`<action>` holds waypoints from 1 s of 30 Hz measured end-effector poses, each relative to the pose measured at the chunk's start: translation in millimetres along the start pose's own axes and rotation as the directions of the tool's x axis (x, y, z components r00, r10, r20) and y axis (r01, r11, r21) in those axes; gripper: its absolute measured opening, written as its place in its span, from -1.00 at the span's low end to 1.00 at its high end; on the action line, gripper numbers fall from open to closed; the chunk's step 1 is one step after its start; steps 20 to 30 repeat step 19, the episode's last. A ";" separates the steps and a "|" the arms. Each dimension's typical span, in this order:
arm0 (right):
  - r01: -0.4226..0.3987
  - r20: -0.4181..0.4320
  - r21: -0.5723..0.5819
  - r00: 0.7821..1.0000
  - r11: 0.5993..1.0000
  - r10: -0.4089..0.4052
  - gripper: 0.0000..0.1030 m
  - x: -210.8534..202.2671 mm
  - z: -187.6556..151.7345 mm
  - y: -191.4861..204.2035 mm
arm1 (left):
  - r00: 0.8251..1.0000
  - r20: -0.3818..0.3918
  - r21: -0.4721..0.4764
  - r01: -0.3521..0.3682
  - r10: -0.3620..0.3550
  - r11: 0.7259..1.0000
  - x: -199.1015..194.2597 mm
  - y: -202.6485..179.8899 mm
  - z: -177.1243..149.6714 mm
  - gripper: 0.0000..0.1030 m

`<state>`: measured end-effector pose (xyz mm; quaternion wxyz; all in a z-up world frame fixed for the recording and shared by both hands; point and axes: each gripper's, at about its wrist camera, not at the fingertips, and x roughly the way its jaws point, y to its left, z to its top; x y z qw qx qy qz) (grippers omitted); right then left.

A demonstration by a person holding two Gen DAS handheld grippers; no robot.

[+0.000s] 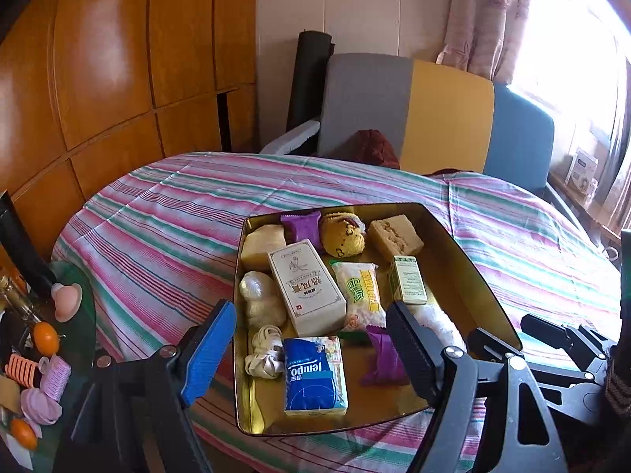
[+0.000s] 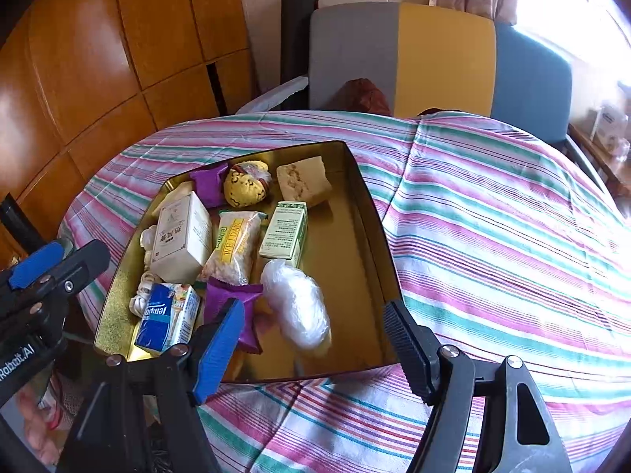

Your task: Organize objects

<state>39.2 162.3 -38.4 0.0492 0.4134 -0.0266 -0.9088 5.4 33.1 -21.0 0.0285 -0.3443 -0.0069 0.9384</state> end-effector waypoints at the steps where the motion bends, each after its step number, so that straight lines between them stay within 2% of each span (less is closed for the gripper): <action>1: 0.004 0.003 0.002 1.000 1.000 -0.004 0.44 -0.5 0.4 -0.3 | 1.000 0.000 -0.005 0.002 -0.002 1.000 0.0 0.8 0.1 0.55; 8: 0.021 0.011 0.014 1.000 1.000 -0.021 0.44 -1.6 2.8 -1.0 | 1.000 0.016 -0.006 0.005 -0.005 1.000 -0.9 1.4 -0.7 0.55; 10: 0.023 0.008 0.011 1.000 1.000 -0.023 0.44 -1.0 2.9 -0.4 | 1.000 0.020 -0.008 0.011 -0.011 1.000 -0.6 2.1 -1.5 0.46; 16: 0.023 0.001 0.000 1.000 1.000 -0.023 0.44 2.0 3.7 4.4 | 0.999 0.048 0.009 -0.002 0.001 1.000 -4.3 0.7 -2.2 0.41; 19: 0.023 0.004 0.000 1.000 1.000 -0.023 0.44 1.2 3.1 3.6 | 0.999 0.032 0.006 0.017 -0.017 1.000 -2.5 1.9 -1.6 0.41; 30: 0.023 0.004 0.000 1.000 1.000 -0.023 0.44 1.2 3.1 3.6 | 0.999 0.032 0.006 0.017 -0.017 1.000 -2.5 1.9 -1.6 0.41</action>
